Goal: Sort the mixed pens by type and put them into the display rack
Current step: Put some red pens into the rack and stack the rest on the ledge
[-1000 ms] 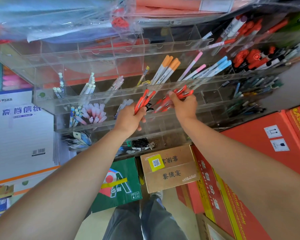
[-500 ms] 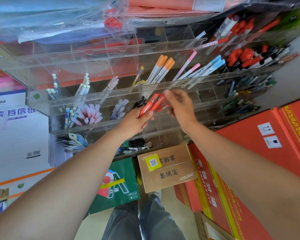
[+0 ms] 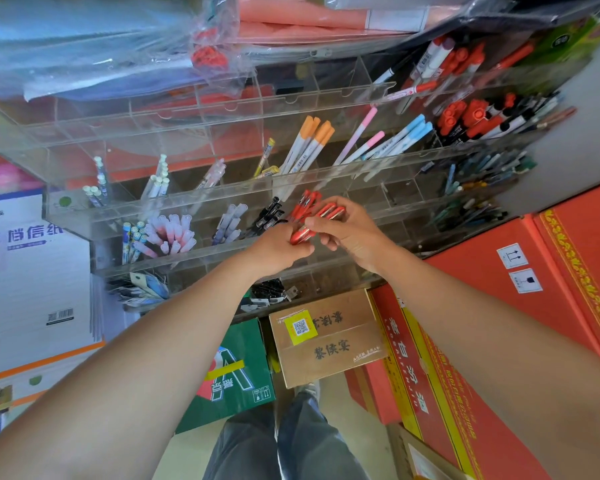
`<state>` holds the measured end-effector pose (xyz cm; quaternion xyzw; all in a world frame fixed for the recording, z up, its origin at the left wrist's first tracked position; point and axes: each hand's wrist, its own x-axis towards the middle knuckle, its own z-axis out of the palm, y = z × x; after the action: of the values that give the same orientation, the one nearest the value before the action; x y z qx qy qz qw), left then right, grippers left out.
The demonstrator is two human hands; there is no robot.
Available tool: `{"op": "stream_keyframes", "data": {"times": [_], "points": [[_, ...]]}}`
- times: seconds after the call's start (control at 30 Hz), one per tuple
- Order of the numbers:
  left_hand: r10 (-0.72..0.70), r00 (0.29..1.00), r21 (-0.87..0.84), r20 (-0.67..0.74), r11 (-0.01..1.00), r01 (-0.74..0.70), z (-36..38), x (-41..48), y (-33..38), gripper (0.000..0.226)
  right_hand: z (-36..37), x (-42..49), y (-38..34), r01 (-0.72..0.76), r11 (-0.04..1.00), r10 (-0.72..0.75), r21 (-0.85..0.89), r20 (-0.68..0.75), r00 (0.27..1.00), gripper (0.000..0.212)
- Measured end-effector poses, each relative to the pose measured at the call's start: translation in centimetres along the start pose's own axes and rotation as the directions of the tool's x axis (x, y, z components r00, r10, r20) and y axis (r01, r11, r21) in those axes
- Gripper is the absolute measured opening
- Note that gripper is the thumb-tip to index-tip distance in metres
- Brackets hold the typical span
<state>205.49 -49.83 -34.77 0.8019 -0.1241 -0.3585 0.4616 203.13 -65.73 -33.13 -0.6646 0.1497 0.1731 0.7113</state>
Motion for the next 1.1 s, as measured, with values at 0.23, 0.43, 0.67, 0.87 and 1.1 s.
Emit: {"op": "stream_keyframes", "data": {"times": [0.23, 0.43, 0.67, 0.87, 1.1], "points": [[-0.021, 0.985, 0.213, -0.171, 0.975, 0.057, -2.2, 0.1, -0.2, 0.019, -3.0, 0.9, -3.1, 0.057, 0.998, -0.049, 0.02, -0.286, 0.957, 0.021], [0.01, 0.981, 0.512, -0.196, 0.854, 0.094, -2.4, 0.1, -0.9, 0.041, -3.5, 1.5, -3.6, 0.141, 0.983, -0.177, -0.115, -0.431, 0.885, 0.022], [0.068, 0.964, 0.519, -0.257, 0.851, 0.079, -2.0, 0.4, -1.4, 0.036, -0.3, 2.9, -0.5, 0.071, 0.979, -0.146, -0.19, -0.416, 0.898, 0.02], [0.064, 0.953, 0.483, -0.295, 0.871, 0.091, -2.1, 0.5, -1.9, 0.036, 0.3, 4.4, 1.2, 0.023, 0.978, -0.102, -0.207, -0.38, 0.919, 0.026], [0.098, 0.928, 0.488, -0.358, 0.867, 0.096, -2.0, 0.5, -2.3, 0.04, -0.2, 4.7, 1.9, 0.072, 0.946, -0.188, -0.316, -0.354, 0.916, 0.021]]}}
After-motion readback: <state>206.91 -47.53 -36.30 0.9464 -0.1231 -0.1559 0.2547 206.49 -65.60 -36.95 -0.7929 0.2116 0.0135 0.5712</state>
